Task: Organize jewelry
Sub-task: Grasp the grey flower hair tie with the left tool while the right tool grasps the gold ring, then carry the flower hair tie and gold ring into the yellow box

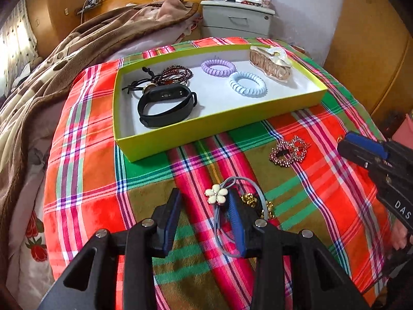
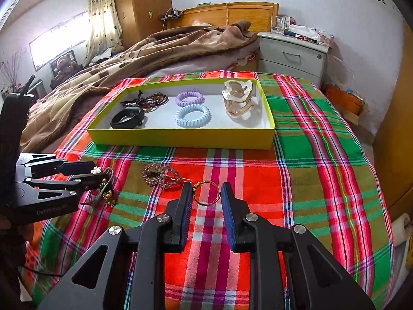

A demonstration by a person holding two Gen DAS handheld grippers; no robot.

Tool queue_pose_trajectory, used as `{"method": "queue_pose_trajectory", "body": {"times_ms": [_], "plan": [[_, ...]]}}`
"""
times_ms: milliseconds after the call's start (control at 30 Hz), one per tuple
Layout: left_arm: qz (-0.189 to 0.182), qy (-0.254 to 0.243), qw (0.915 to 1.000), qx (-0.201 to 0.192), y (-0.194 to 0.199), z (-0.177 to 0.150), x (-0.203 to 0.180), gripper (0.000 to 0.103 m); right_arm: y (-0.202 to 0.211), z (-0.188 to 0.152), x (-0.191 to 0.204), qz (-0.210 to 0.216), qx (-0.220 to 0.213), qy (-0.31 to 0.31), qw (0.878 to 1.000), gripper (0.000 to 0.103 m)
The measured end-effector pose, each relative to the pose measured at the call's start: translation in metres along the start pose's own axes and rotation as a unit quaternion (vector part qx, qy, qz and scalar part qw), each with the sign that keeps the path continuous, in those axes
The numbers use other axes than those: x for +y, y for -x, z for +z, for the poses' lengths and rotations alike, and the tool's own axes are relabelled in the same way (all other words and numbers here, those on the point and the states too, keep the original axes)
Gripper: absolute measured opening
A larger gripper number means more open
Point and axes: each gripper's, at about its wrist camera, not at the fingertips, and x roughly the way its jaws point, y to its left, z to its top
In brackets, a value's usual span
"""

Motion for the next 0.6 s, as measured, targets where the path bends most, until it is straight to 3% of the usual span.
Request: {"method": "queue_pose_trajectory", "body": {"times_ms": [100,233,600], "plan": [[0.003,0.0,1.0,-0.002,0.001,0.0,0.001,0.035,0.0,0.0,0.0,0.001,-0.001,-0.002,1.0,0.023],[-0.009,0.007,0.9999,-0.005,0.003,-0.001,0.002,0.017,0.002,0.0,-0.001,0.002,-0.004,-0.003,1.0,0.023],[-0.024,0.025,0.9989,-0.03,0.018,-0.003,0.007,0.017,0.011,0.001,-0.004,-0.005,-0.015,-0.01,1.0,0.023]]}}
